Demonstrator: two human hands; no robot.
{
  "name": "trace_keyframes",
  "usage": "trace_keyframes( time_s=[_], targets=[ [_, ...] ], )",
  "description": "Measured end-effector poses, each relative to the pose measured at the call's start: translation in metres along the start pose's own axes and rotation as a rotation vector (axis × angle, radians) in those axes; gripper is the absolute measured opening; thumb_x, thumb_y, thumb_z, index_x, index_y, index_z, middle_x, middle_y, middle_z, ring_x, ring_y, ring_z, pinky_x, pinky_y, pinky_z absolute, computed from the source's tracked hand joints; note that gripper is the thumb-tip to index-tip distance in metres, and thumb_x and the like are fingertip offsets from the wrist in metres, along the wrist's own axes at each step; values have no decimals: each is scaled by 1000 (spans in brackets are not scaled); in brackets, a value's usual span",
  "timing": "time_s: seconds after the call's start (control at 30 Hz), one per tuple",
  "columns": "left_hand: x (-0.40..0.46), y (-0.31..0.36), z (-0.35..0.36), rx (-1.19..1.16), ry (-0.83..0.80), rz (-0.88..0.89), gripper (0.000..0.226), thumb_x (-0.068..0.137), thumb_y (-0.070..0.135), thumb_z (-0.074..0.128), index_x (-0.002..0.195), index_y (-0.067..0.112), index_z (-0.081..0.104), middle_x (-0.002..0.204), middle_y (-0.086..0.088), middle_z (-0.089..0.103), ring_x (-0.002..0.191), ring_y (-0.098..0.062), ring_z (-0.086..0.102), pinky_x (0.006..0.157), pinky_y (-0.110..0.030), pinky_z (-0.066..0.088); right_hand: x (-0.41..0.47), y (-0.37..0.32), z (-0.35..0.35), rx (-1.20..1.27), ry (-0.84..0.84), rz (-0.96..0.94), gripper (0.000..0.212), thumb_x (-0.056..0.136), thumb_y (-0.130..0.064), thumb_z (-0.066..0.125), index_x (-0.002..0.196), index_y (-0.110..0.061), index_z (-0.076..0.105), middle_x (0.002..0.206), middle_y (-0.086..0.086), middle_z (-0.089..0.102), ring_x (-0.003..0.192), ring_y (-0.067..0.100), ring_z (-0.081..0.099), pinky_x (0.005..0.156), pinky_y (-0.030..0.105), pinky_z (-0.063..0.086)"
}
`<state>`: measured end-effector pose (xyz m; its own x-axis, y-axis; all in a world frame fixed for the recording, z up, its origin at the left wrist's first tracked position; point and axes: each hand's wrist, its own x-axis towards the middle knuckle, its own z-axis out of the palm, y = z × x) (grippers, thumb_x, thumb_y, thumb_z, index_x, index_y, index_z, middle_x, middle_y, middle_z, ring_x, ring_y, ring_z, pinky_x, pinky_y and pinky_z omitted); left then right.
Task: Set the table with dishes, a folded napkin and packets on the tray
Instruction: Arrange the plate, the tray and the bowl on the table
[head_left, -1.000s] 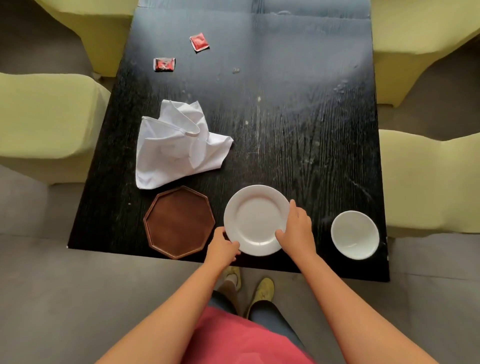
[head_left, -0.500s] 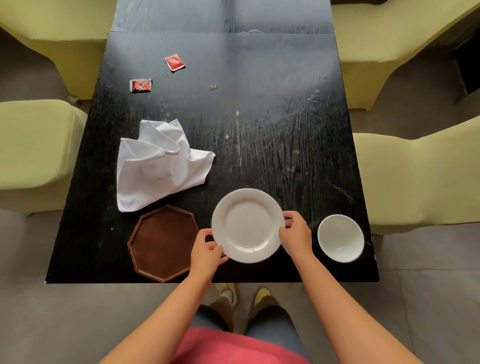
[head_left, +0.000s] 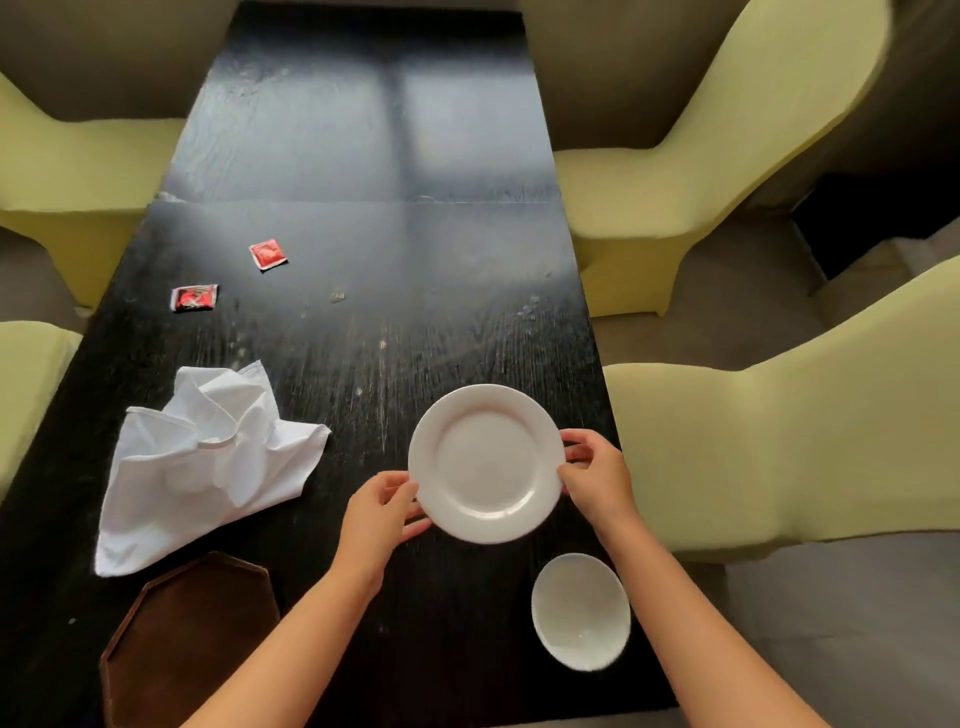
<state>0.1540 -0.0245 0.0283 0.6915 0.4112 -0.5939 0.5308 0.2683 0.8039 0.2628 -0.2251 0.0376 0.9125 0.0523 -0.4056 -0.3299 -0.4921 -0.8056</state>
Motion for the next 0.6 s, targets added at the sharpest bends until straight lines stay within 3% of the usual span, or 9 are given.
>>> trace_keyframes(
  time_s=[0.1, 0.27, 0.6],
  targets=[
    [26, 2, 25, 47, 18, -1, 10, 87, 15, 61, 97, 18, 63, 93, -8, 71, 80, -15, 71, 61, -22, 56, 32, 5, -16, 8, -7, -8, 34, 79, 5, 57, 108, -12, 61, 86, 1, 63, 82, 22, 62, 74, 39, 54],
    [66, 3, 53, 141, -15, 1, 31, 81, 4, 62, 109, 17, 58, 86, -11, 71, 83, -19, 70, 62, -25, 55, 76, 21, -24, 26, -20, -14, 35, 77, 11, 51, 108, -3, 61, 84, 7, 62, 80, 24, 60, 77, 40, 53],
    [91, -14, 68, 304, 48, 47, 30, 81, 1, 58, 85, 31, 56, 82, -8, 71, 80, -16, 68, 60, -23, 53, 108, 56, -17, -9, -35, -3, 35, 74, 9, 53, 92, -19, 60, 73, -2, 58, 72, 23, 59, 76, 50, 56]
  ],
)
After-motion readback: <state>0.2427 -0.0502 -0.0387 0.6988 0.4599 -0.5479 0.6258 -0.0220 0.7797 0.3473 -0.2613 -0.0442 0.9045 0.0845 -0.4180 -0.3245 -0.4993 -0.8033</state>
